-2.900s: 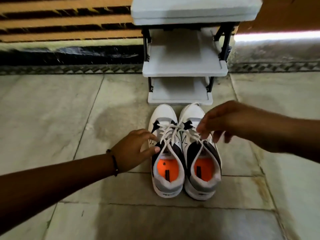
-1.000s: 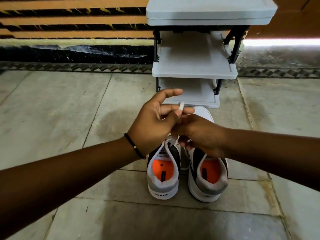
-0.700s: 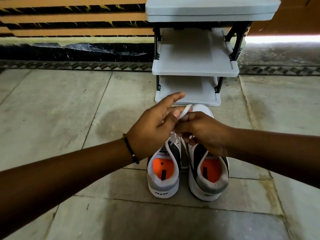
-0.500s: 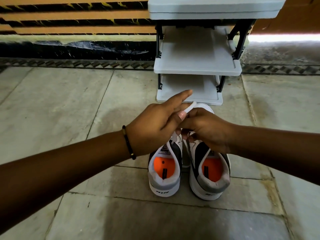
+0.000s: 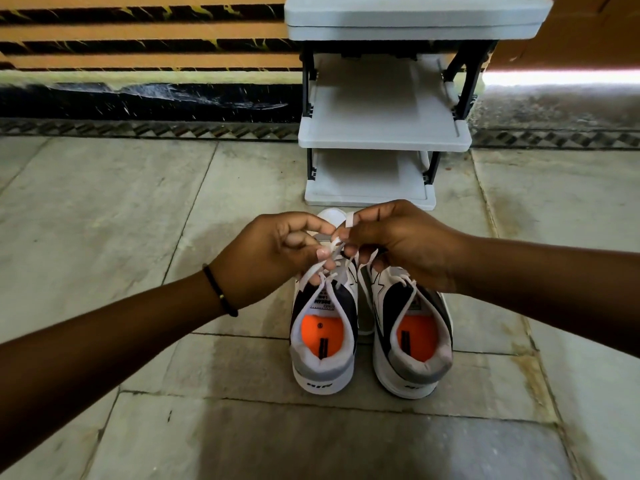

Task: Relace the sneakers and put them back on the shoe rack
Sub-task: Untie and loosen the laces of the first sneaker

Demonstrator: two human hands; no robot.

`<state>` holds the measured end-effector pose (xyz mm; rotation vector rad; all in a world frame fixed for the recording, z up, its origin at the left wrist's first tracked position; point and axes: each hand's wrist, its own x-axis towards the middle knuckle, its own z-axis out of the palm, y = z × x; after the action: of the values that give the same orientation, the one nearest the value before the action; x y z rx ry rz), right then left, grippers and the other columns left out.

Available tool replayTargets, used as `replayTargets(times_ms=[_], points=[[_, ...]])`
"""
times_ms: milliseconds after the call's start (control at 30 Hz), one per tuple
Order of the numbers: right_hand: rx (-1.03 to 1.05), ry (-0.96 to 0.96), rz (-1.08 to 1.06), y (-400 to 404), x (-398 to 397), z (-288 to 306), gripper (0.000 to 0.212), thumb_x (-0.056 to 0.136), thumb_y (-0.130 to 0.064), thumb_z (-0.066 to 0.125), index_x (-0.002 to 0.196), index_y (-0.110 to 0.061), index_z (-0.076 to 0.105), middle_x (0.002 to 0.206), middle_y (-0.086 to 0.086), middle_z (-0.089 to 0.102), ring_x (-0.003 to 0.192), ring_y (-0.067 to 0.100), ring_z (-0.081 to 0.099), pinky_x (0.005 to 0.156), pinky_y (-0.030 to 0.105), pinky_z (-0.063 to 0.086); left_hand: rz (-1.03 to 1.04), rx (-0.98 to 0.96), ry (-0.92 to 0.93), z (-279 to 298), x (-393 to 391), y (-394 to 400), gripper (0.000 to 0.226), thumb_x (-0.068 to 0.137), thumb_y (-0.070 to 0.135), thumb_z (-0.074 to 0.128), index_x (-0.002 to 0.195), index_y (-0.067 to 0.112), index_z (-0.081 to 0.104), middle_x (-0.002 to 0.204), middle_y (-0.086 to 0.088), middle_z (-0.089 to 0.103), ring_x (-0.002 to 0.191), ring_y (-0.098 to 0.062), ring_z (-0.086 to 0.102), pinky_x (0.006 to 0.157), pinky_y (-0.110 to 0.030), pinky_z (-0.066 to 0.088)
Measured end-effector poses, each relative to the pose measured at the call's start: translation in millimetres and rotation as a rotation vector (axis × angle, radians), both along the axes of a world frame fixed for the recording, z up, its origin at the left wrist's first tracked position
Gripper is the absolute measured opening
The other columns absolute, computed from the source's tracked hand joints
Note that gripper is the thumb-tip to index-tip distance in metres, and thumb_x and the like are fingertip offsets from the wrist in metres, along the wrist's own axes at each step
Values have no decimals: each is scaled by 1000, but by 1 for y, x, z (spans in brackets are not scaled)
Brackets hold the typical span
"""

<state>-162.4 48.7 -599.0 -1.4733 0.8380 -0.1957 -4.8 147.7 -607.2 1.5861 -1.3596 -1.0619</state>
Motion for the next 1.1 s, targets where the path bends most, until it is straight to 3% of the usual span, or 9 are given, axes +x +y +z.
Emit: replayTargets(times_ms=[200, 333, 500, 600, 733, 867, 933, 1000, 1100], points=[[-69, -3, 60, -2, -4, 7, 9, 80, -9, 64, 80, -6, 72, 67, 5, 64, 60, 11, 53, 54, 26, 37, -84, 77, 63, -3, -10, 1, 34, 78, 8, 64, 101, 31, 57, 69, 4, 75, 63, -10, 69, 57, -19, 54], [-137, 1, 102, 2, -6, 10, 8, 77, -6, 65, 81, -6, 72, 70, 4, 67, 62, 10, 54, 57, 26, 40, -71, -59, -241, -1, -8, -3, 26, 77, 13, 67, 99, 24, 58, 71, -2, 73, 62, -9, 68, 66, -15, 54], [-200, -80, 81, 4, -5, 14, 8, 78, 3, 65, 80, -2, 71, 69, 5, 68, 53, 0, 58, 51, 12, 45, -71, -66, -364, -3, -9, -5, 11, 78, 19, 67, 88, 18, 64, 72, -6, 72, 60, -11, 68, 65, -27, 57], [-365, -59, 161, 6, -2, 15, 4, 77, -3, 69, 79, -5, 72, 71, 7, 67, 63, 14, 58, 65, 25, 50, -122, -100, -545, -5, -7, -5, 15, 77, 30, 67, 80, 15, 65, 63, 4, 66, 56, -10, 61, 61, -27, 51], [-503, -33, 256, 8, -1, 15, 4, 76, -8, 71, 78, -11, 72, 74, 3, 69, 65, 21, 58, 61, 24, 47, -68, -117, -682, -10, -4, -6, 29, 74, 41, 55, 66, 14, 61, 63, 3, 55, 53, -7, 47, 54, -22, 36], [-597, -6, 218, 3, -1, 13, 17, 74, -5, 71, 74, -22, 68, 69, -6, 65, 67, 21, 60, 62, 27, 48, 80, 140, -207, -2, -7, -11, 22, 80, 32, 57, 73, 17, 71, 68, 3, 72, 71, -8, 65, 69, -20, 51], [-648, 13, 206, 0, 0, 13, 18, 74, -6, 71, 74, -23, 67, 69, -9, 64, 68, 21, 62, 64, 30, 51, 172, 283, 57, 4, -8, -14, 15, 86, 21, 54, 79, 25, 67, 64, 16, 71, 69, 4, 63, 65, -17, 47], [-626, 13, 186, -2, 1, 13, 16, 75, -7, 72, 73, -22, 66, 68, -9, 64, 66, 21, 62, 66, 31, 52, 214, 375, 242, 6, -6, -15, 15, 87, 24, 49, 85, 28, 63, 79, 14, 69, 82, -3, 61, 72, -30, 37], [-475, -35, 118, -3, 2, 11, 8, 76, -9, 72, 74, -16, 68, 60, -9, 60, 53, 7, 54, 51, 19, 45, 256, 380, 398, 8, -4, -13, 15, 88, 31, 47, 84, 27, 62, 85, 9, 68, 90, -10, 60, 74, -33, 35]])
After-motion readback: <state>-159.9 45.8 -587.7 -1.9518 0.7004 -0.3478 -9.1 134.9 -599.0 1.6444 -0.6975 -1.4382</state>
